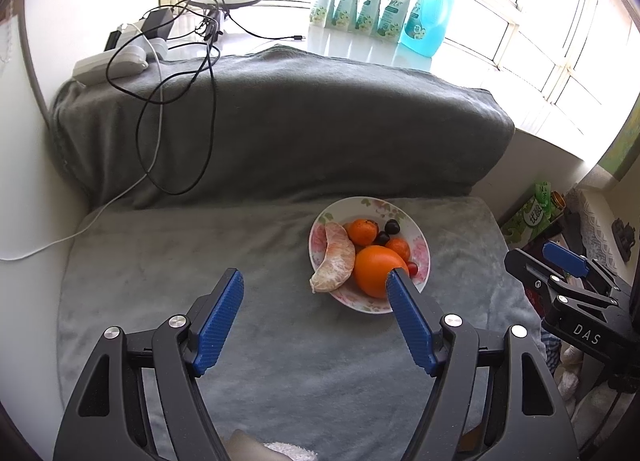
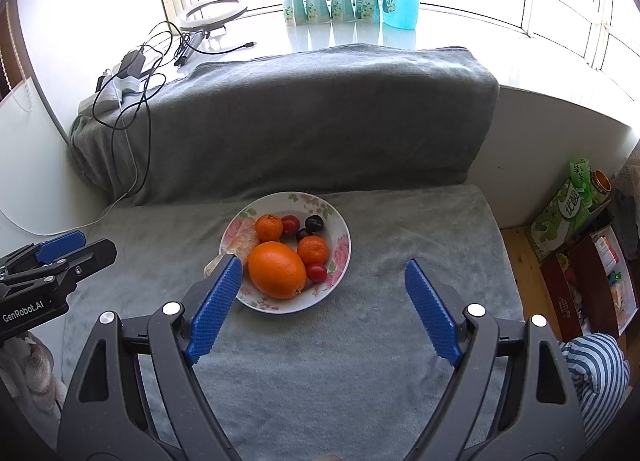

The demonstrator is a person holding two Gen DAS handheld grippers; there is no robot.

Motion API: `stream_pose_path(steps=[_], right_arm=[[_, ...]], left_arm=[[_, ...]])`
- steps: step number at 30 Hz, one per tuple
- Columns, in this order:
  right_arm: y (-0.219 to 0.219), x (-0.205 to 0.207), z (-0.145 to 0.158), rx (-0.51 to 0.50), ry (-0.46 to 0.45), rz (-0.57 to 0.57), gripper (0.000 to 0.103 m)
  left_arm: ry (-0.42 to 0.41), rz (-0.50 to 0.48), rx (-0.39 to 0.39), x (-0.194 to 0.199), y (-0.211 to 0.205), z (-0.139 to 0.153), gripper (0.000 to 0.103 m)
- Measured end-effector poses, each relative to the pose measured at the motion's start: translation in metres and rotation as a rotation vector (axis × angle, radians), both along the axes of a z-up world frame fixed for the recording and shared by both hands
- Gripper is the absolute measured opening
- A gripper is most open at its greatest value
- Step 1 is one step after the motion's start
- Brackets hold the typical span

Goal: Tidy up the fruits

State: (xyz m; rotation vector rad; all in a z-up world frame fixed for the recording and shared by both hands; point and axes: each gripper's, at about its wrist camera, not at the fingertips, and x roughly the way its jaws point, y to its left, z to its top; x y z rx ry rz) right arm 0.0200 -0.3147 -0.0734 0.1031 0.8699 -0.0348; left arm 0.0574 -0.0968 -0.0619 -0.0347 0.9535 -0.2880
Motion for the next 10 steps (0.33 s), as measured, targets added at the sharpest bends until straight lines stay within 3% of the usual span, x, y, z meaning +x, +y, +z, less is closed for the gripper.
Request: stream_pose_path(steps=[10], right_arm=[[-0.0027,0.002,-0.0059,0.002,0.011,-0.008,0.086]], left_arm=[[-0.027,0.0,0.023,-0.0011,-0.002,-0.0016,0.074]])
